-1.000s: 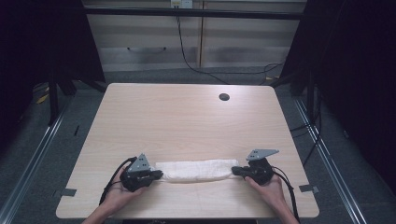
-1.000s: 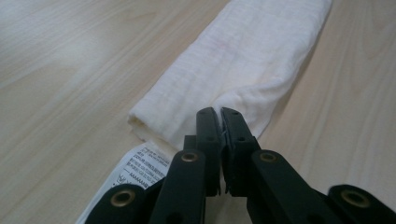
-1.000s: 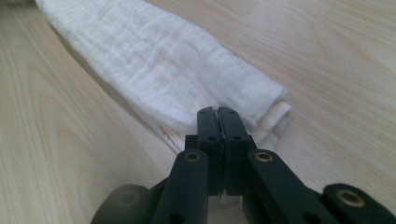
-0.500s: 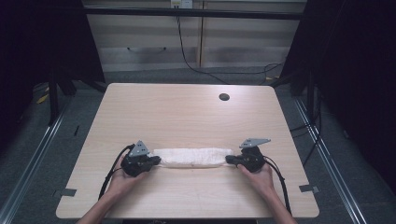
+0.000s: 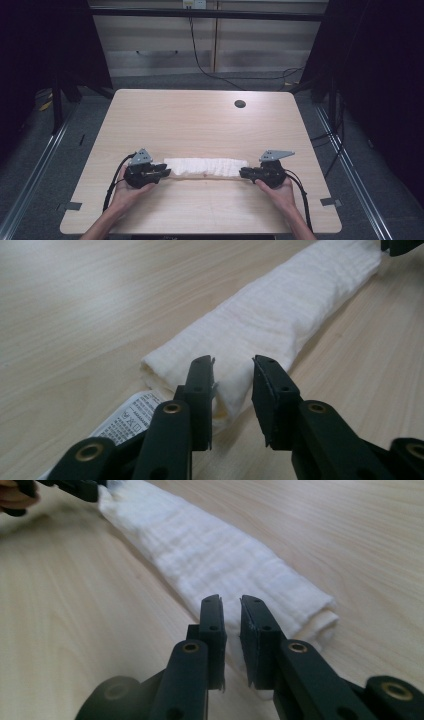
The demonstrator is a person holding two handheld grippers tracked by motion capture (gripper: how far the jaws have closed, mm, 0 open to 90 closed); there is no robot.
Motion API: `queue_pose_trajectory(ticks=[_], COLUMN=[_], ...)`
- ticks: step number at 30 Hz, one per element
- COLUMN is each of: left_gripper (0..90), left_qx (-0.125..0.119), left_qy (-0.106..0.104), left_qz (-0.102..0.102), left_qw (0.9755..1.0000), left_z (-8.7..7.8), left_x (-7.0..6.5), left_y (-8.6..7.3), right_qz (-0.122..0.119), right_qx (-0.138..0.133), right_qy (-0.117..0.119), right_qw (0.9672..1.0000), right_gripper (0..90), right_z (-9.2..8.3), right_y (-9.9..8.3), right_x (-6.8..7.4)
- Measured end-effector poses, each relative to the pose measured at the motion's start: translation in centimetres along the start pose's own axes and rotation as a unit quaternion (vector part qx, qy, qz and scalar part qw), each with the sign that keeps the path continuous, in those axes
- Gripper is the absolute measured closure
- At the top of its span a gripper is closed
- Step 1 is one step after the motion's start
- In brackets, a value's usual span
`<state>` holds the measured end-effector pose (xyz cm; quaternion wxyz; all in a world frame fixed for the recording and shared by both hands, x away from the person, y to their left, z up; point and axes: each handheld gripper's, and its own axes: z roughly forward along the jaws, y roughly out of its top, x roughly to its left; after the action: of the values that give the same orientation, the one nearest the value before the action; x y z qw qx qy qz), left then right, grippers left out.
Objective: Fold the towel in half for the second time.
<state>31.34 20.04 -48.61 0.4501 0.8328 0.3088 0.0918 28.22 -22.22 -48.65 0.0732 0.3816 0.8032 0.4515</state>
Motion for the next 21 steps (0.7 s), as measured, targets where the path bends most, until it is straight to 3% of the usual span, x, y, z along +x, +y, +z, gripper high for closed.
queue_pose_trajectory(ticks=[2, 6, 12, 14, 16, 18, 21], left_gripper=[66.2, 56.2, 41.5, 37.4, 34.4, 30.7, 30.7], left_qx=[-0.007, -0.017, -0.006, -0.001, -0.015, -0.013, -0.003], left_qy=[0.001, 0.01, 0.03, 0.036, 0.034, 0.03, 0.049], left_qz=[-0.004, -0.017, -0.054, -0.046, -0.048, -0.038, -0.043], left_qw=[1.0, 0.9997, 0.9981, 0.9983, 0.9982, 0.9987, 0.9979], left_z=[-0.7, -2.1, -4.2, -4.6, -5.0, -5.3, -5.4], left_x=[0.0, 0.0, 0.4, 0.3, 0.3, 0.6, 1.3], left_y=[0.1, 0.2, -0.3, -0.3, -0.6, -1.0, -2.0], right_qz=[0.003, 0.007, 0.025, 0.03, 0.037, 0.043, 0.046], right_qx=[-0.014, -0.032, -0.059, -0.057, -0.057, -0.063, -0.079], right_qy=[0.007, -0.001, -0.041, -0.053, -0.063, -0.069, -0.088], right_qw=[0.9999, 0.9995, 0.9971, 0.9966, 0.9956, 0.9947, 0.9919], right_gripper=[77.9, 69.6, 56.1, 52.0, 46.8, 44.2, 41.2], right_z=[-0.6, -1.9, -4.7, -5.2, -5.5, -6.0, -7.2], right_y=[0.2, 0.4, -0.1, -0.5, -1.0, -1.3, -1.8], right_x=[0.2, 0.6, 0.5, 0.2, -0.1, -0.3, -0.6])
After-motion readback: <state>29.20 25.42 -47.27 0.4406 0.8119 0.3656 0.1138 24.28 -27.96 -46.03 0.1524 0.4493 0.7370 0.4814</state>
